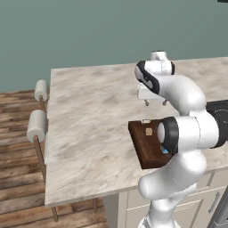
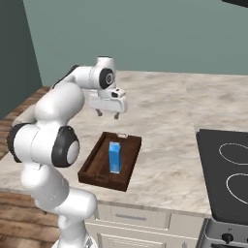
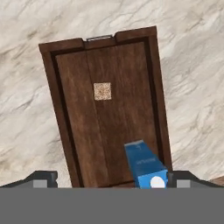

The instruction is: Take out the milk from the fridge and place it on the tray on the counter. Then take the sugar cube near the tray and place it in the tray.

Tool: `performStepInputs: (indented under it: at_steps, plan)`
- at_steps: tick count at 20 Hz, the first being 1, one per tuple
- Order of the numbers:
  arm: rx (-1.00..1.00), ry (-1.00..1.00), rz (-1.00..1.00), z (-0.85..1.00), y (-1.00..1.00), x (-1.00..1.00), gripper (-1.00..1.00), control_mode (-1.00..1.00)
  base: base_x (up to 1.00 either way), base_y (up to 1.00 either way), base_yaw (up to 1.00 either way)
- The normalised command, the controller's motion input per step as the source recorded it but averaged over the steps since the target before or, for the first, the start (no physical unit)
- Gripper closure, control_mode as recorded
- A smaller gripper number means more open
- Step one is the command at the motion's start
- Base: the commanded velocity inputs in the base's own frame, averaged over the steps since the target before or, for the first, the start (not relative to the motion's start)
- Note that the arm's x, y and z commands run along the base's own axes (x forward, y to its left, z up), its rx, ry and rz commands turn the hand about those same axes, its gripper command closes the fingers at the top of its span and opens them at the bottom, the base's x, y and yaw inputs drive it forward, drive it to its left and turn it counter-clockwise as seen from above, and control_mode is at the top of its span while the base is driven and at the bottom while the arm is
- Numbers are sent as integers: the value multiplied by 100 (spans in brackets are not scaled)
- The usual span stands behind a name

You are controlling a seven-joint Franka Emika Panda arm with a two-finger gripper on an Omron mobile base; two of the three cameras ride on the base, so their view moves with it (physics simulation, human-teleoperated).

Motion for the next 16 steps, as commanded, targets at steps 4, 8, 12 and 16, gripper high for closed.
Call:
performStepInputs:
  at_steps: [4, 8, 12, 16]
  plan:
    - [-11, -28, 0, 84, 26, -98, -100, -100, 0, 0, 0]
    - [-10, -33, 0, 88, 28, -100, -100, -100, 0, 0, 0]
    - [-5, -34, 0, 90, 18, -100, -100, -100, 0, 0, 0]
    - [-3, -36, 0, 81, 11, -100, -100, -100, 0, 0, 0]
